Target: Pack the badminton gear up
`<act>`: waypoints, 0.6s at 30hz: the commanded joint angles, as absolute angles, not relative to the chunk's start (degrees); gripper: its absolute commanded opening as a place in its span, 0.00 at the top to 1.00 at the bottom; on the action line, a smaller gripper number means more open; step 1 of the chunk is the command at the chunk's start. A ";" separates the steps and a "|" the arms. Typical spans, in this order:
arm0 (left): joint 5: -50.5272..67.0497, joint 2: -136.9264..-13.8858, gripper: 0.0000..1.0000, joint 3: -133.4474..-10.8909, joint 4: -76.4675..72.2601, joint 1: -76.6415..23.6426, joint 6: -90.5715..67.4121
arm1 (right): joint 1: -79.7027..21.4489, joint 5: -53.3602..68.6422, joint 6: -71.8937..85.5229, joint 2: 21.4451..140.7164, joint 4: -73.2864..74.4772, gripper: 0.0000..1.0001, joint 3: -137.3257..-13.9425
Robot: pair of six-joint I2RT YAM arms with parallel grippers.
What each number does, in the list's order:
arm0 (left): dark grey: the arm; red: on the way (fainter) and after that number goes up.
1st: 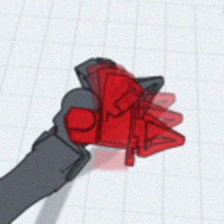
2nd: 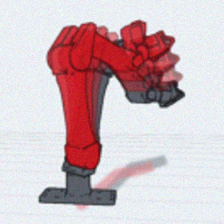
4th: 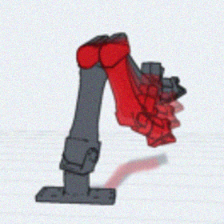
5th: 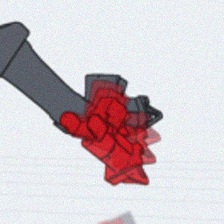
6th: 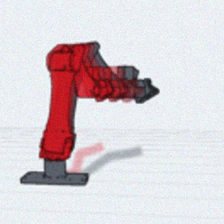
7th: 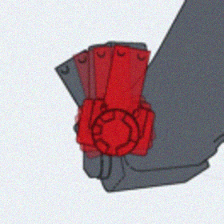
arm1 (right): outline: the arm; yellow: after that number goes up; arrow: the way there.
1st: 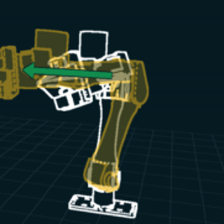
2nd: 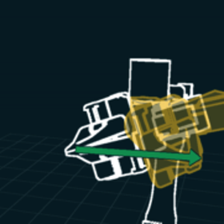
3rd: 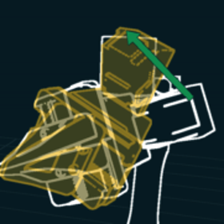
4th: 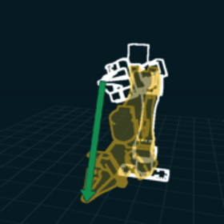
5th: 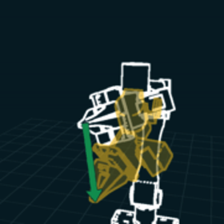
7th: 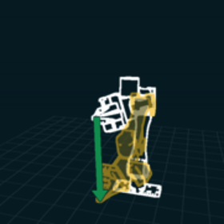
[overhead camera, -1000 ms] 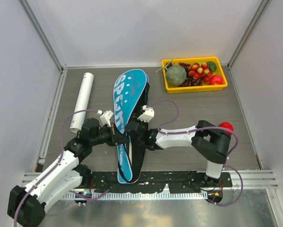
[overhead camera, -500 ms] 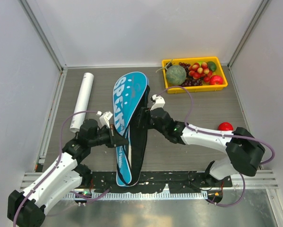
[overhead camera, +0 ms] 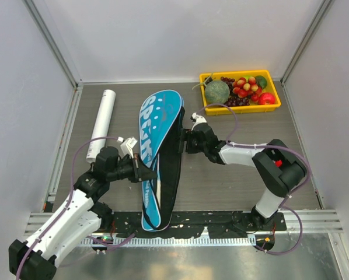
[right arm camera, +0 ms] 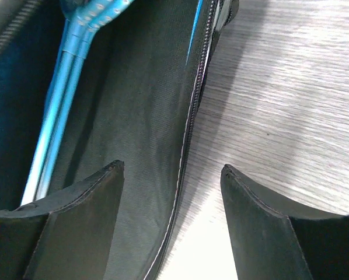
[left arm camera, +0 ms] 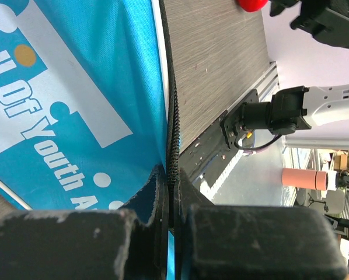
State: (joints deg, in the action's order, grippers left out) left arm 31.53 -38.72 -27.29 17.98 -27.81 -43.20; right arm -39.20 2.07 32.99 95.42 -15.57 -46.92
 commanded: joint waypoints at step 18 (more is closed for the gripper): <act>34.27 -42.27 0.79 -26.64 10.57 -26.72 -40.60 | -38.76 13.53 38.41 96.07 -25.14 0.95 -51.06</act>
